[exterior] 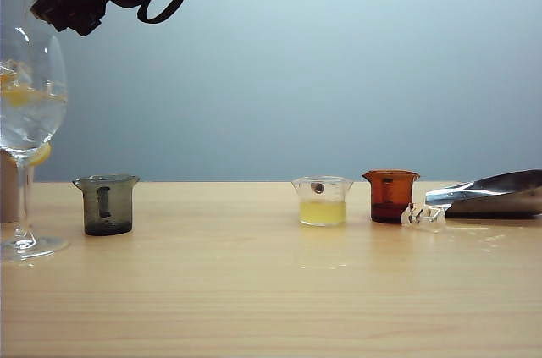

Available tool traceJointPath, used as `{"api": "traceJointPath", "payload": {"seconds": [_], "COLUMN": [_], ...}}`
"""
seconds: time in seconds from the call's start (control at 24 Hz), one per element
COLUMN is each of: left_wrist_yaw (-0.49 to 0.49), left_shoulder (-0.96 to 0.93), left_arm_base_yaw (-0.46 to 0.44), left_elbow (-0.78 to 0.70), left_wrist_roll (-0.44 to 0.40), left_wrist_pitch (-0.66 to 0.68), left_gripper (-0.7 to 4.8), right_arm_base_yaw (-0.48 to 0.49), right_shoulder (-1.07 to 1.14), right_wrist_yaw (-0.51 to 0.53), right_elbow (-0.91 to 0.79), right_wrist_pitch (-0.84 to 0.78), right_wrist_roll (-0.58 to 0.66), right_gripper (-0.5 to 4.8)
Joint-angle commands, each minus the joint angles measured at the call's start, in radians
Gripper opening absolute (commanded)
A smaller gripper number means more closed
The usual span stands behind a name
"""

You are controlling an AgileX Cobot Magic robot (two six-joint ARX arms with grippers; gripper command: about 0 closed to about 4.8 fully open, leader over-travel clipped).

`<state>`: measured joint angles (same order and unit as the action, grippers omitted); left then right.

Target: Pick up the second measuring cup from the left, pour the orange juice inside into the goblet, and finally put the measuring cup back in its original place.

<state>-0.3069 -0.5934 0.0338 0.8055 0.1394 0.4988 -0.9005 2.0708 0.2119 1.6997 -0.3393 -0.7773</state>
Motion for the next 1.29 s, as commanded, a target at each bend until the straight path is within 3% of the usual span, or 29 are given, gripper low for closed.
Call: {"api": "traceJointPath", "payload": {"seconds": [0.04, 1.29], "left_wrist_yaw": [-0.004, -0.012], "left_shoulder": [0.006, 0.010], "left_arm_base_yaw": [0.000, 0.000], "left_elbow": [0.006, 0.006], "left_wrist_roll": [-0.001, -0.002], "left_wrist_pitch": [0.003, 0.047], "left_gripper": [-0.06, -0.06], "right_arm_base_yaw": [-0.003, -0.013], "right_shoulder": [-0.006, -0.006], "right_wrist_yaw": [-0.008, -0.030], "right_elbow": [0.007, 0.007], "right_wrist_pitch": [-0.032, -0.070], "right_wrist_roll": [-0.017, -0.180], "right_gripper": [-0.01, -0.01]}}
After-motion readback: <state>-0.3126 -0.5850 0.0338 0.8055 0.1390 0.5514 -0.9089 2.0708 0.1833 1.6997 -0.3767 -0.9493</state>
